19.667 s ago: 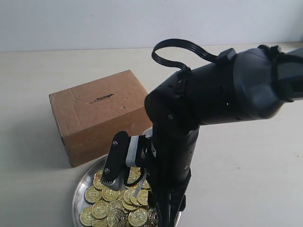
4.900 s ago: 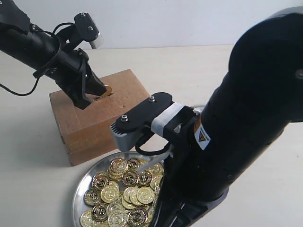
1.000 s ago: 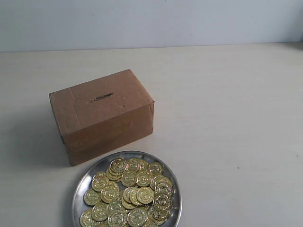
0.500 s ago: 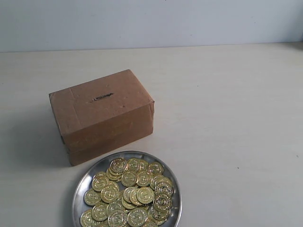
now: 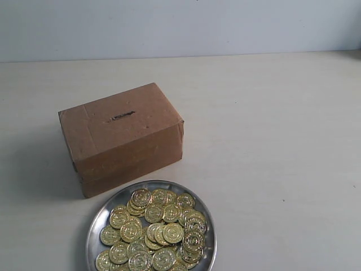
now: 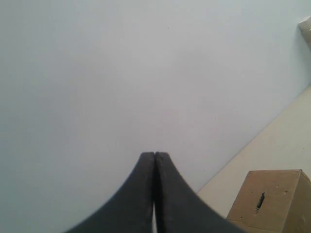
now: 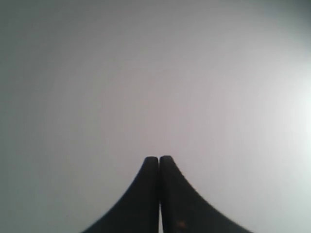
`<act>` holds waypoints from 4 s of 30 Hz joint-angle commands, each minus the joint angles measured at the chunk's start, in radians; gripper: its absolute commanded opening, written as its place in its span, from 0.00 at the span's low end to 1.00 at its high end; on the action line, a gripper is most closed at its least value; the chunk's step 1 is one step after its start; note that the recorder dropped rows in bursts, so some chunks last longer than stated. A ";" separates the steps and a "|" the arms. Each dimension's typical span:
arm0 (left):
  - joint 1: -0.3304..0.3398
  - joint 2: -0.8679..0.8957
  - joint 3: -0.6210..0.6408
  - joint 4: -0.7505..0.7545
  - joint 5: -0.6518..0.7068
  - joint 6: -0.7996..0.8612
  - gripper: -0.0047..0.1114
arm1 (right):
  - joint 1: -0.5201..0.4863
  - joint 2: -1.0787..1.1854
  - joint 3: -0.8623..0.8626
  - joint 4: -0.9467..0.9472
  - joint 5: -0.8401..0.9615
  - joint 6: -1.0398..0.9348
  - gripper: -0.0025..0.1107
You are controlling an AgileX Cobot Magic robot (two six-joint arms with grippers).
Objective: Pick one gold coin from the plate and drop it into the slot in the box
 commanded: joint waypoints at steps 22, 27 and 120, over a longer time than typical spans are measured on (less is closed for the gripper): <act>0.142 0.001 0.896 0.688 -1.166 -0.004 0.04 | -0.005 -0.002 0.541 -0.109 -0.208 -0.004 0.02; 0.142 0.001 0.924 0.925 -1.269 -0.004 0.04 | -0.005 -0.002 0.610 -0.109 -0.210 -0.004 0.02; -0.013 0.001 0.924 0.500 -0.606 -0.008 0.04 | -0.005 -0.002 0.739 -0.074 0.239 -0.004 0.02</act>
